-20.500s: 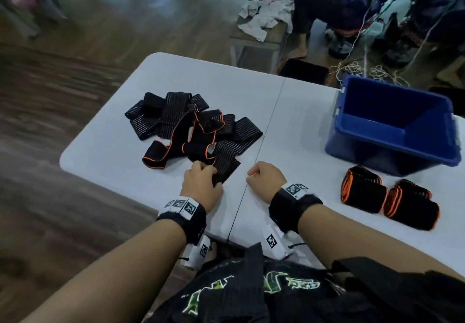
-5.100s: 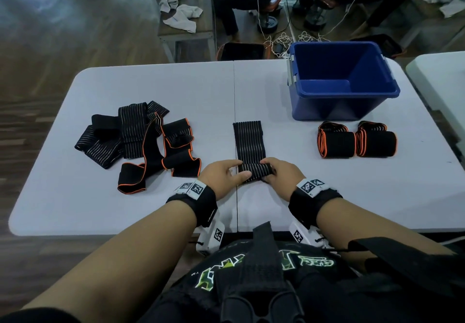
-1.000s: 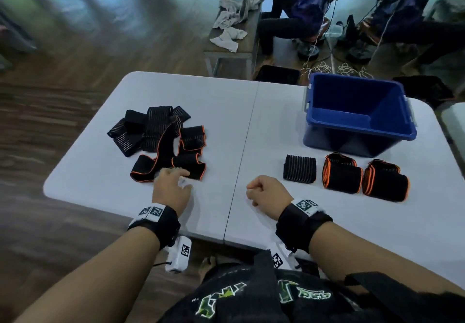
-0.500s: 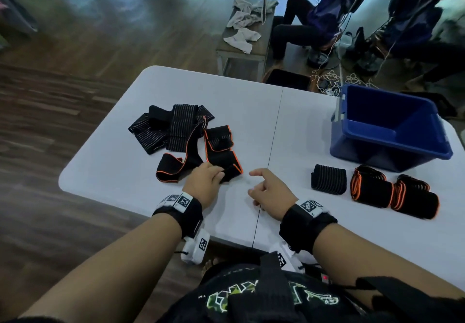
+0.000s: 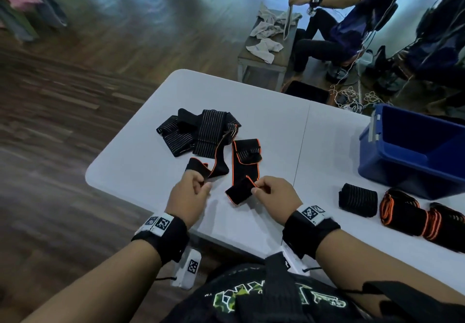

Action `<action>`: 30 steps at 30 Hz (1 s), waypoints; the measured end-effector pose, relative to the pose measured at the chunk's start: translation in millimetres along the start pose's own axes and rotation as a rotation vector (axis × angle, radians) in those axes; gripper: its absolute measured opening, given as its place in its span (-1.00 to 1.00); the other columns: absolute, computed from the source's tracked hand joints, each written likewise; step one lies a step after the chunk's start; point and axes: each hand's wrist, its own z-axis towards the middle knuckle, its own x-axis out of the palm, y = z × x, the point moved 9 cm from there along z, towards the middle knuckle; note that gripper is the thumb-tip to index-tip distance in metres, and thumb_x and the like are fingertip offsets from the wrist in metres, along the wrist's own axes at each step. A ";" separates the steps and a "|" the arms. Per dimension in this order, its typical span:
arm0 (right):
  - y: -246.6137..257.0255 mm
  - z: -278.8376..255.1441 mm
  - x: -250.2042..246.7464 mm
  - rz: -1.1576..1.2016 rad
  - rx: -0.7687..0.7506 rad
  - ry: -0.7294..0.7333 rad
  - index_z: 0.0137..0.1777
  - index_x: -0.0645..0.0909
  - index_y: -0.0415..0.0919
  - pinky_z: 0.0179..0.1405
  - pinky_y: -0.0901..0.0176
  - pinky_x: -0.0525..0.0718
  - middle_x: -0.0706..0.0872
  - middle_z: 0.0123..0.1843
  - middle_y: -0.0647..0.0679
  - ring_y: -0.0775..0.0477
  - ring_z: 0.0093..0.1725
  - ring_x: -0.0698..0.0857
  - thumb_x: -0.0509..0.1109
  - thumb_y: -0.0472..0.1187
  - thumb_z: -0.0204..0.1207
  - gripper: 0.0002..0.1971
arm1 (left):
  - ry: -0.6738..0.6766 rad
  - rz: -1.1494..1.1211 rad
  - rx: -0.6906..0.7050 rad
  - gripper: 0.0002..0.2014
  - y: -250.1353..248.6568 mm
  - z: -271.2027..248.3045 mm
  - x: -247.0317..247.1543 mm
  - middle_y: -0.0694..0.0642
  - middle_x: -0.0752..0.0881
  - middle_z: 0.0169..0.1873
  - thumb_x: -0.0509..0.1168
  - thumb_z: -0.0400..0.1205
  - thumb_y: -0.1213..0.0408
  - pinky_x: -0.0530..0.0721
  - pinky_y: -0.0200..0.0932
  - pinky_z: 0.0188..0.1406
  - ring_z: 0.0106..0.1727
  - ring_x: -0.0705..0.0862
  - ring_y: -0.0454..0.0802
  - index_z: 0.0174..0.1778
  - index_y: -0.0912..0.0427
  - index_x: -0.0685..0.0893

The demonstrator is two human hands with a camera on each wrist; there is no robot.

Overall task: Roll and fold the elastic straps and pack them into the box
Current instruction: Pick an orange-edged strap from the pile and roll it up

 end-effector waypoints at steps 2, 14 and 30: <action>4.2 3.9 2.9 0.016 -0.007 -0.004 -0.18 0.66 -0.01 -0.32 0.36 0.44 0.71 -0.24 0.05 0.12 -0.28 0.61 0.42 -0.15 0.58 -0.90 | -0.062 0.052 -0.148 -0.67 41.8 5.7 -14.9 0.06 0.65 -0.17 0.44 0.60 0.00 0.63 -0.01 -0.10 -0.10 0.66 0.09 0.13 0.07 0.53; 31.2 11.5 19.3 0.051 -0.045 -0.029 -0.17 0.68 -0.04 -0.26 0.23 0.49 0.72 -0.23 0.02 0.07 -0.25 0.60 0.42 -0.15 0.58 -0.91 | -0.035 0.169 -0.231 -0.94 58.0 42.7 -24.2 0.00 0.69 -0.28 0.34 0.54 0.17 0.48 -0.14 -0.31 -0.15 0.65 0.08 -0.21 0.04 0.64; 66.3 15.5 -58.2 0.265 -0.137 -0.308 -0.14 0.76 -0.01 -0.03 0.33 0.53 0.71 0.01 0.07 0.14 0.03 0.67 0.48 -0.19 0.55 -0.93 | -0.106 -0.182 0.233 -0.84 -78.9 60.3 -84.0 -0.14 0.79 -0.19 0.27 0.69 0.23 0.83 0.11 -0.16 -0.22 0.80 -0.06 0.00 -0.18 0.66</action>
